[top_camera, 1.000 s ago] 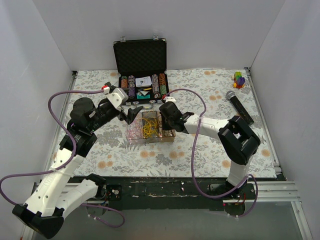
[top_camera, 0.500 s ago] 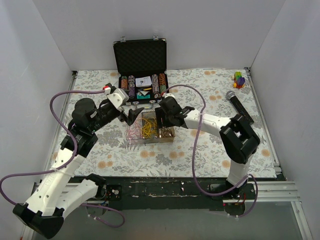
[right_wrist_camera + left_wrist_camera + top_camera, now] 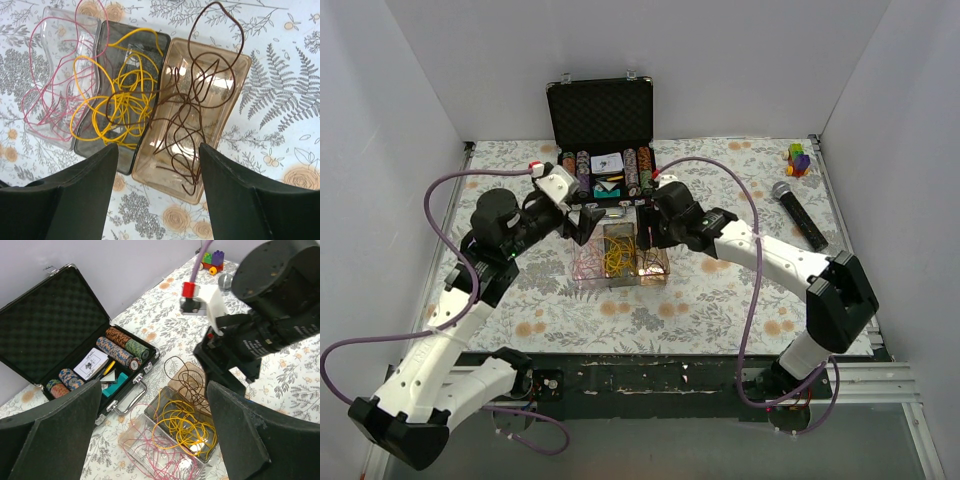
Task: Untangle the cables
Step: Reset both arms
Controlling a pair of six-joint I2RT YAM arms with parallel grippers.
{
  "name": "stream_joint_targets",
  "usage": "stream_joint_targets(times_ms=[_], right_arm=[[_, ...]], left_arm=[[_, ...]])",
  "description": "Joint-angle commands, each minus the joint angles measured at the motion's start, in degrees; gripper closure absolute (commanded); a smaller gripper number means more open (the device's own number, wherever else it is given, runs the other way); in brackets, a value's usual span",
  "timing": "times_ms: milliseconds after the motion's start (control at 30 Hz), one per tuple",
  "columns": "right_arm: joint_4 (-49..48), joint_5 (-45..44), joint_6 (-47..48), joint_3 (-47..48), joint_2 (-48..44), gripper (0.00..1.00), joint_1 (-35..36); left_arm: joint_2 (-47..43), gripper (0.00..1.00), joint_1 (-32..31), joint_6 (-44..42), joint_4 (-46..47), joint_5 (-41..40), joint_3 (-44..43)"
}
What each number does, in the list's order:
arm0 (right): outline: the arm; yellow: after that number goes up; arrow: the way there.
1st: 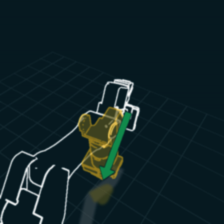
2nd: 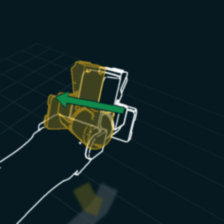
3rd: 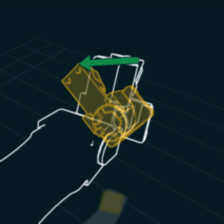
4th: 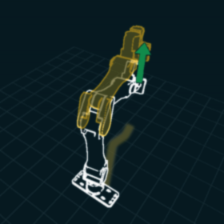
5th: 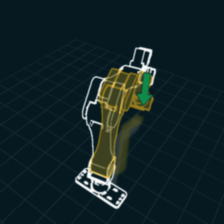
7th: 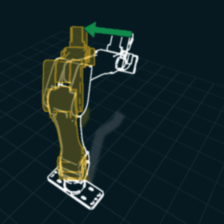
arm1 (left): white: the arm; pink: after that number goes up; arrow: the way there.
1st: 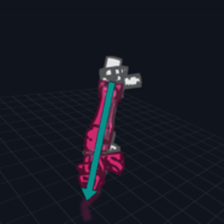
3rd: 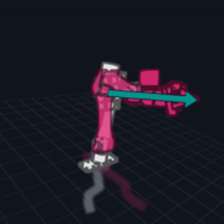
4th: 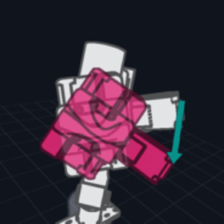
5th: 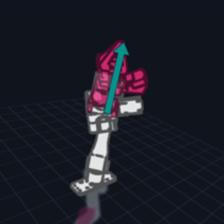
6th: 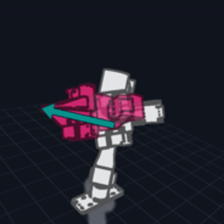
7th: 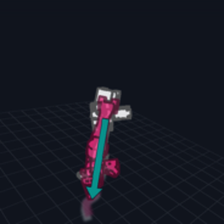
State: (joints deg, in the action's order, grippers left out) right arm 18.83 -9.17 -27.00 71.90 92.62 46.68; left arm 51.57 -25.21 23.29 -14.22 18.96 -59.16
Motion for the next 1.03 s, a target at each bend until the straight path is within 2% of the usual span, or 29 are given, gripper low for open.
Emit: stream_joint_targets(times_ms=[0, 100, 167, 267, 333, 533, 767, 867, 1000], right_arm=[[1.0, 0.9, -0.3, -2.4, -7.6, 0.27, 0.2], [-1.2, 1.2, 0.5, -6.3, -13.9, 0.22, 0.2], [-0.5, 0.4, 0.9, -7.2, -16.1, 0.14, 0.1], [3.0, -1.8, 2.0, -6.4, -16.7, 0.12, 0.1], [5.4, -2.3, 2.6, -5.7, -16.5, 0.11, -0.1], [7.3, -3.0, 3.1, -6.7, -18.9, 0.1, -1.1], [8.5, -3.2, 4.1, -9.8, -23.6, 0.09, -2.6], [10.4, -2.3, 5.1, -9.8, -24.3, 0.09, -3.4], [11.5, -1.4, 4.2, -10.5, -25.3, 0.08, -6.7]], left_arm=[[0.0, 0.14, 0.4, 3.3, -1.0, -4.1, -3.9], [2.1, 0.12, 0.5, 4.5, -4.2, -6.6, -5.6], [4.3, 0.09, 1.0, 6.5, -6.9, -8.6, -7.7], [9.3, 0.02, 3.0, 9.2, -14.5, -8.3, -12.0], [13.2, 0.02, 5.1, 12.2, -18.5, -9.5, -15.0], [25.0, 0.02, 10.4, 20.2, -29.0, -22.8, -23.4], [22.3, 0.04, 12.6, 19.4, -25.4, -29.9, -16.8], [24.4, 0.07, 18.2, 19.9, -26.0, -27.5, -16.3], [29.7, 0.02, 31.0, 20.4, -25.9, -19.1, -18.4]])
